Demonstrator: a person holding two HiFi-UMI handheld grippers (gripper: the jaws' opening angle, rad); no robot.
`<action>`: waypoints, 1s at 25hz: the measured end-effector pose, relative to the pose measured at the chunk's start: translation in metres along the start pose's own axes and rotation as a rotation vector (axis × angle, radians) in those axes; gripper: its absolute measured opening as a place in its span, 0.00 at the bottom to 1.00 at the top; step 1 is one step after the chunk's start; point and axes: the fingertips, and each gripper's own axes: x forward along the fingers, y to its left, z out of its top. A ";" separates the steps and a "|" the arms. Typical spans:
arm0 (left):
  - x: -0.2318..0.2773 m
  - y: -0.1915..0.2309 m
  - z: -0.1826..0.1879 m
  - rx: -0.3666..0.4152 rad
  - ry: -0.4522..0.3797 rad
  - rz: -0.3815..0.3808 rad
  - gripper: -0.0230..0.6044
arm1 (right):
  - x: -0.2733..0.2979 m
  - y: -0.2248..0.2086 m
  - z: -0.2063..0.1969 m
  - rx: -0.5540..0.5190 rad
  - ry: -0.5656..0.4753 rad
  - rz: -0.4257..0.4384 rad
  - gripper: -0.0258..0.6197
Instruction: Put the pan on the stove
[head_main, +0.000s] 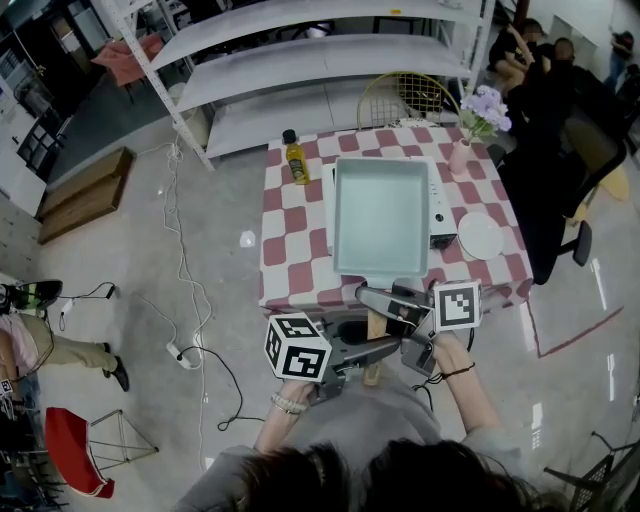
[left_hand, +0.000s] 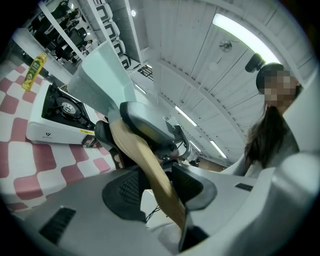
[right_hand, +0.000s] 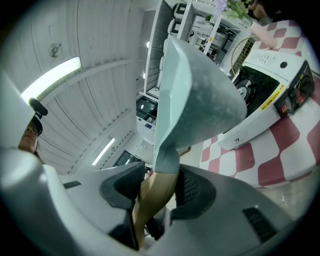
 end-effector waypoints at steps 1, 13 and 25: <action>0.000 0.001 0.001 -0.002 0.000 -0.001 0.31 | 0.000 -0.001 0.001 0.002 -0.001 -0.001 0.32; 0.009 0.016 0.010 -0.042 0.011 -0.006 0.31 | -0.001 -0.016 0.016 0.039 -0.008 -0.007 0.32; 0.028 0.044 0.035 -0.083 -0.006 0.020 0.31 | -0.003 -0.041 0.047 0.078 0.031 -0.001 0.32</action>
